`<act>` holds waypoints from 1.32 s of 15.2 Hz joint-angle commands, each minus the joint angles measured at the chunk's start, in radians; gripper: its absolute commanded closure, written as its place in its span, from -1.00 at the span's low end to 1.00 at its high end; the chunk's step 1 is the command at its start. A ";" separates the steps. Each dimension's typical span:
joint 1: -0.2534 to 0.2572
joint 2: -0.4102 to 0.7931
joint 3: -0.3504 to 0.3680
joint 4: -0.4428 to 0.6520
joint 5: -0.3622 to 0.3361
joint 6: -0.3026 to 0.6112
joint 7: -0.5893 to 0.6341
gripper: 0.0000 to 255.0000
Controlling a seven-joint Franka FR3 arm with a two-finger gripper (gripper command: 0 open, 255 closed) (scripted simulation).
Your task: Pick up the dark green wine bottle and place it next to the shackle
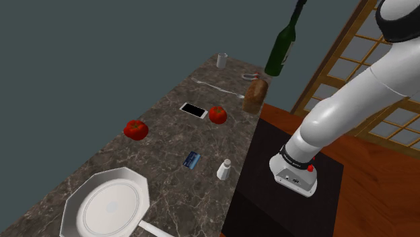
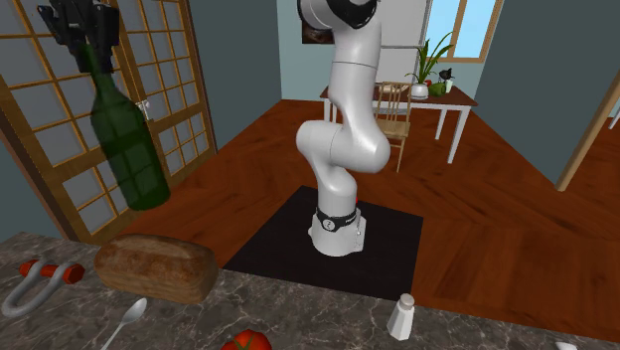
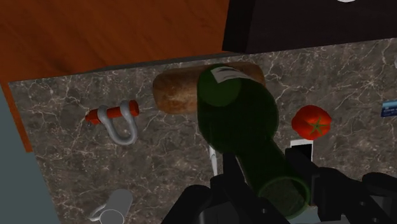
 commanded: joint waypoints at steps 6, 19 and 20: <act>-0.043 0.237 -0.153 0.099 0.140 0.089 -0.192 1.00; -0.445 0.823 -0.167 0.581 0.546 0.037 -0.470 1.00; -0.436 0.815 -0.167 0.554 0.540 0.056 -0.473 1.00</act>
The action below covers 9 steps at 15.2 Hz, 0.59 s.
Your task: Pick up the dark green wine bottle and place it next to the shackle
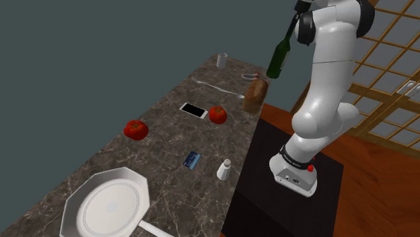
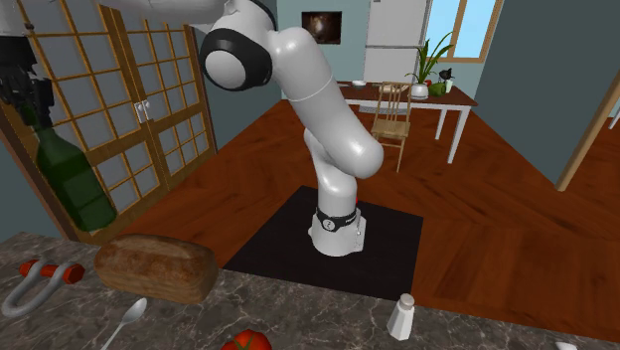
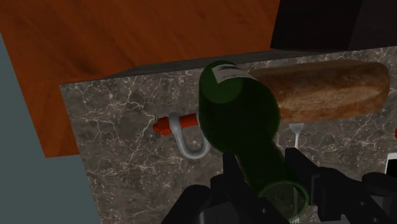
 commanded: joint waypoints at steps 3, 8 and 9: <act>0.012 0.003 0.000 -0.056 0.001 0.055 -0.013 1.00; 0.047 -0.015 -0.004 -0.158 -0.009 0.134 -0.024 1.00; 0.053 -0.017 -0.005 -0.176 -0.010 0.149 -0.026 1.00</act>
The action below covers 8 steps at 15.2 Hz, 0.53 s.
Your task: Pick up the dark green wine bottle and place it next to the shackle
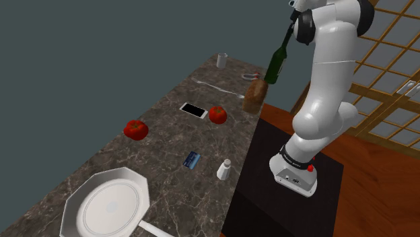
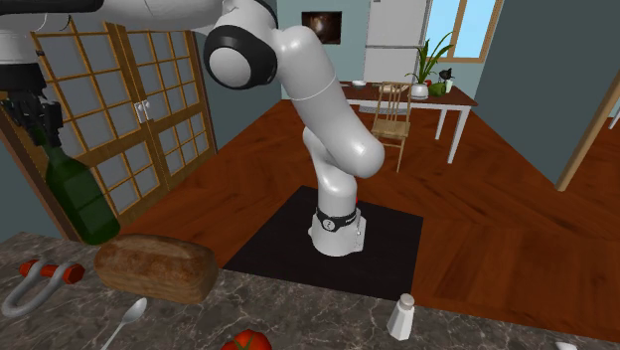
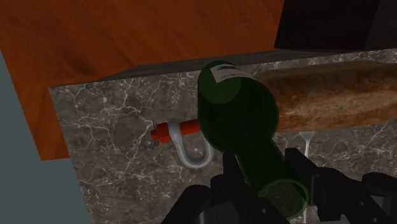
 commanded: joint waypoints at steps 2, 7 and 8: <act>0.013 -0.003 0.000 -0.047 -0.001 0.042 -0.007 1.00; 0.033 -0.006 0.000 -0.123 0.000 0.111 -0.018 1.00; 0.036 -0.006 0.001 -0.137 0.001 0.124 -0.020 1.00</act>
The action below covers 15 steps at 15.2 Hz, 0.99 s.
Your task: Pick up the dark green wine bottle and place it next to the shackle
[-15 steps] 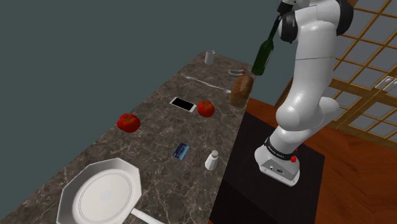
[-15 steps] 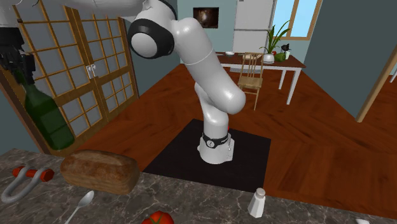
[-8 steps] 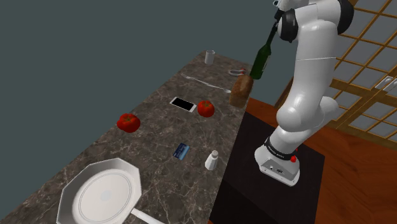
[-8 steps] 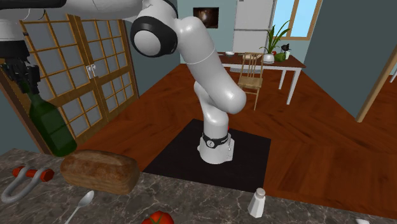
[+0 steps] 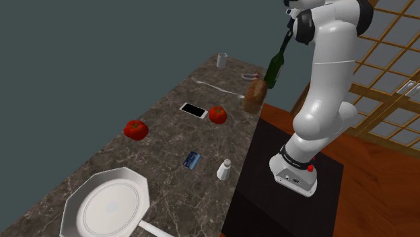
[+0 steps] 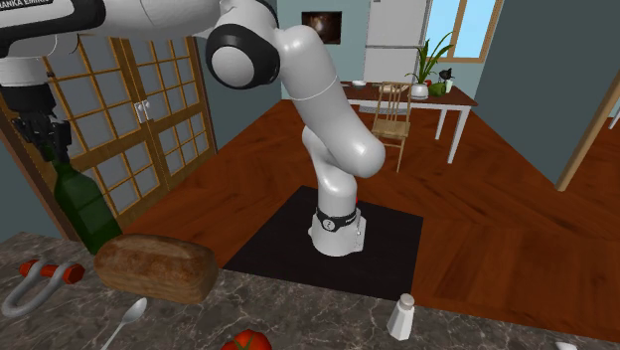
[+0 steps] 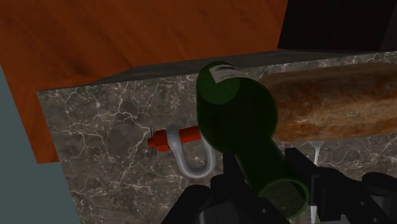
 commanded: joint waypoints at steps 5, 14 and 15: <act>0.014 0.003 0.004 -0.059 0.006 0.059 -0.009 1.00; 0.014 0.003 0.004 -0.059 0.006 0.059 -0.009 -1.00; 0.014 0.003 0.004 -0.059 0.006 0.059 -0.009 -1.00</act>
